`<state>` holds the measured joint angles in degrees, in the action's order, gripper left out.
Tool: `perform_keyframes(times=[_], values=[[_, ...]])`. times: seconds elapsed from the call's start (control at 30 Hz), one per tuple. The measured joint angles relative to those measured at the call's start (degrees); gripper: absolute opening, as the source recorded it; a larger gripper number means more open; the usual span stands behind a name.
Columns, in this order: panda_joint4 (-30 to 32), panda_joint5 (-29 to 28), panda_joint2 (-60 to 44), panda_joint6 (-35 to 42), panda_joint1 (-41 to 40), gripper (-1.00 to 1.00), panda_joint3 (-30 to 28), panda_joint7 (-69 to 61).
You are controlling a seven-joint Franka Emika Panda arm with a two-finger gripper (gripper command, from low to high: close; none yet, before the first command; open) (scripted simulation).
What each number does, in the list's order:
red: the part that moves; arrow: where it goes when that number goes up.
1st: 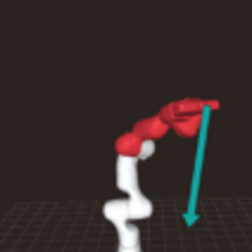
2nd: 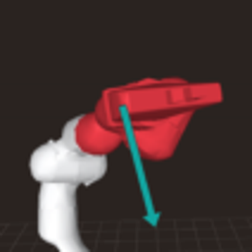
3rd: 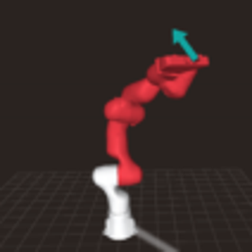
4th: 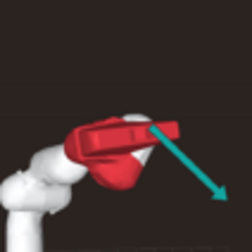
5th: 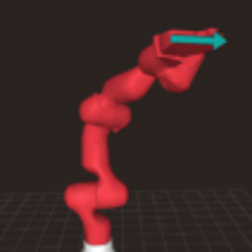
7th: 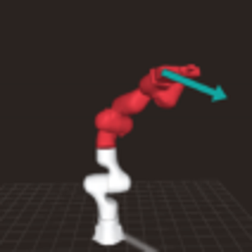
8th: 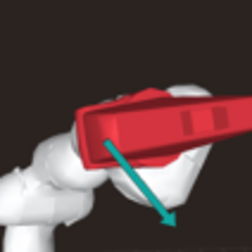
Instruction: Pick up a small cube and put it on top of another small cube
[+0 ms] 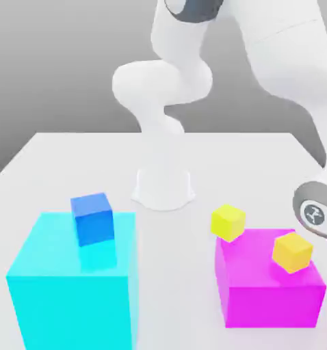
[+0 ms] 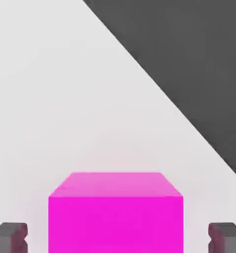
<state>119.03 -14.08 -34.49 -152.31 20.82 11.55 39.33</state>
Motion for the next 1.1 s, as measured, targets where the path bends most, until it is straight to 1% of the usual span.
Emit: perform_keyframes(times=[0.13,0.23,0.3,0.47,0.63,0.73,0.87,1.0,1.03,1.1], values=[[-0.1,0.0,-0.2,-0.1,0.1,-1.00,-0.1,0.0],[1.1,1.8,4.7,3.6,-1.0,-1.00,1.4,-1.3],[2.7,4.2,8.8,5.8,-1.8,-1.00,2.3,-0.7],[8.6,11.9,19.6,9.6,-3.1,-1.00,3.0,6.5],[14.7,16.5,30.0,13.4,-3.5,-1.00,2.6,16.5],[18.3,17.6,35.8,15.6,-3.9,-1.00,2.7,23.7],[23.1,17.6,42.2,17.6,-4.9,-1.00,3.1,33.8],[26.0,15.4,37.6,10.2,-5.4,-1.00,3.4,37.4],[26.4,15.0,36.5,8.7,-5.3,1.00,3.4,37.8],[26.4,15.0,36.5,8.7,-5.3,1.00,3.4,37.8]])
